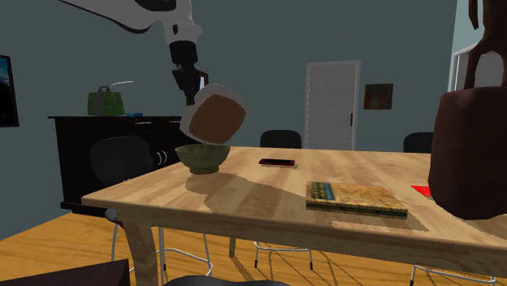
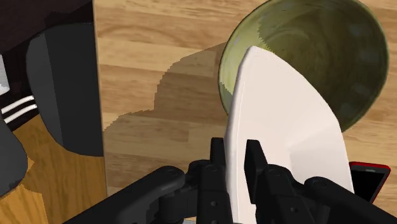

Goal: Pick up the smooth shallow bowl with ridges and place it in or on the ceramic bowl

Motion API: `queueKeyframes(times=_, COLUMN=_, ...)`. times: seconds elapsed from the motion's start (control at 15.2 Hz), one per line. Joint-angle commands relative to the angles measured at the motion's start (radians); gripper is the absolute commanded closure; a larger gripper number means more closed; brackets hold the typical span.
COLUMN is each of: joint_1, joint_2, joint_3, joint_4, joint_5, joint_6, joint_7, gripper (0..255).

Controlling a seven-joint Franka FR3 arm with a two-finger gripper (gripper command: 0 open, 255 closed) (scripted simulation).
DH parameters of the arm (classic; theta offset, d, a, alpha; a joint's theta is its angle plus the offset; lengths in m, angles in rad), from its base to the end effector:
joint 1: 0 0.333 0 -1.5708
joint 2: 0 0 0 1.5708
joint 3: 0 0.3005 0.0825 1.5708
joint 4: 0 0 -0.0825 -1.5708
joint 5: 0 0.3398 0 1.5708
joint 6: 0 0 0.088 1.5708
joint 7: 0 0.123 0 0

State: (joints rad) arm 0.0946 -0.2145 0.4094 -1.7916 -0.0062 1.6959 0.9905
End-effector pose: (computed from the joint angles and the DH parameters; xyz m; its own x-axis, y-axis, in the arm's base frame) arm 0.3973 0.2402 0.6040 0.8736 -0.4687 0.1314 -0.4684 -0.8828 -0.0346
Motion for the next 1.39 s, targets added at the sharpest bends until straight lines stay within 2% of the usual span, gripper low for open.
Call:
queueKeyframes(times=0.0, joint_1=0.012, joint_2=-0.018, joint_3=0.016, joint_4=-0.031, joint_5=0.008, joint_6=0.012, joint_7=0.027, gripper=255)
queueKeyframes(times=1.12, joint_1=0.022, joint_2=-0.035, joint_3=0.021, joint_4=-0.278, joint_5=0.015, joint_6=0.244, joint_7=0.039, gripper=255)
queueKeyframes(times=1.32, joint_1=0.023, joint_2=-0.035, joint_3=0.021, joint_4=-0.278, joint_5=0.014, joint_6=0.244, joint_7=0.039, gripper=255)
